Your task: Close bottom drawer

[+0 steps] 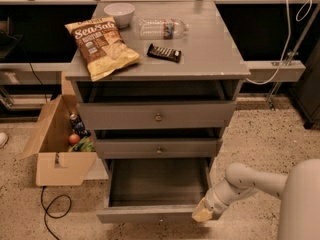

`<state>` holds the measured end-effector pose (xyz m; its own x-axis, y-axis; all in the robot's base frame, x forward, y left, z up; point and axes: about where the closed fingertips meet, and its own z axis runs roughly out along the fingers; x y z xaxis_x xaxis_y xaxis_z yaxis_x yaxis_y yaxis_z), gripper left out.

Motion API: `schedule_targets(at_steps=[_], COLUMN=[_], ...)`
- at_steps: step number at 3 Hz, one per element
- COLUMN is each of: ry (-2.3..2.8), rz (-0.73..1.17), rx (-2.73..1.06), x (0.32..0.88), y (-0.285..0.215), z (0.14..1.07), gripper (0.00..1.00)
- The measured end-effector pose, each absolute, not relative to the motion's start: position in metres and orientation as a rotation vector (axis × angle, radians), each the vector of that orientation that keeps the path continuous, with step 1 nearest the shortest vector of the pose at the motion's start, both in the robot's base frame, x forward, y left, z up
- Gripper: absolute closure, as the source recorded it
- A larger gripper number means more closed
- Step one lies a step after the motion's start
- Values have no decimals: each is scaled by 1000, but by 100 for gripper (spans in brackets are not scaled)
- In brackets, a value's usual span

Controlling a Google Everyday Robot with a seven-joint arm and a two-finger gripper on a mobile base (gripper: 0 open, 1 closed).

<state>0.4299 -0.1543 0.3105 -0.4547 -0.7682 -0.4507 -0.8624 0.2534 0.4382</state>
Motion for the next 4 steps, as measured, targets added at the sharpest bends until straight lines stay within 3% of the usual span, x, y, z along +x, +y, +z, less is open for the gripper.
schedule_targets(at_steps=[2,4], ry=[2272,2141], rz=[831,777], rx=[-1668,-1811], x=[461,449], y=[-189,-200], z=[236,199], gripper=[100,100])
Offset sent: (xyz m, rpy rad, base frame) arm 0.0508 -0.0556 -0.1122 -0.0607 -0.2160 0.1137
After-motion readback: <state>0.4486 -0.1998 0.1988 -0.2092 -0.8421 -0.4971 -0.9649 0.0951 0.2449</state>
